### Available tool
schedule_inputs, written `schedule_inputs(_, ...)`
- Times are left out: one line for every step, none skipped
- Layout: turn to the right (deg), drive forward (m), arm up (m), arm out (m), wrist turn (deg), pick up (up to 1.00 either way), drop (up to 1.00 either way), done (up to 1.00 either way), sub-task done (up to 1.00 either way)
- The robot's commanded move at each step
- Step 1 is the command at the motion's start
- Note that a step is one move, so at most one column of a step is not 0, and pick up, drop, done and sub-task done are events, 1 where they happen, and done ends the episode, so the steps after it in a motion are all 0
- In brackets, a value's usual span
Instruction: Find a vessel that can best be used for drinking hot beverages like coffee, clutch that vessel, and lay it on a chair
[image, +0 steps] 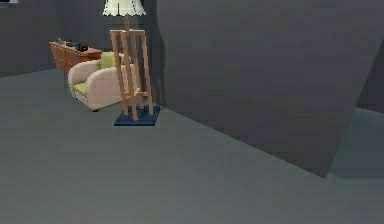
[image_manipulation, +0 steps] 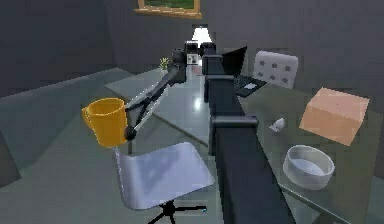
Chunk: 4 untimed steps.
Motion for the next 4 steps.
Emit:
schedule_inputs(0.0, 0.00, 0.00, 0.00, 45.0, 0.00, 0.00, 0.00, 0.00)
schedule_inputs(0.0, 0.00, 0.00, 0.00, 45.0, 0.00, 0.00, 0.00, 0.00)
schedule_inputs(0.0, 0.00, 0.00, 0.00, 18.0, 0.00, 0.00, 0.00, 0.00)
schedule_inputs(0.0, 0.00, -0.30, 0.00, 0.0, 0.00, 0.00, 0.00, 0.00)
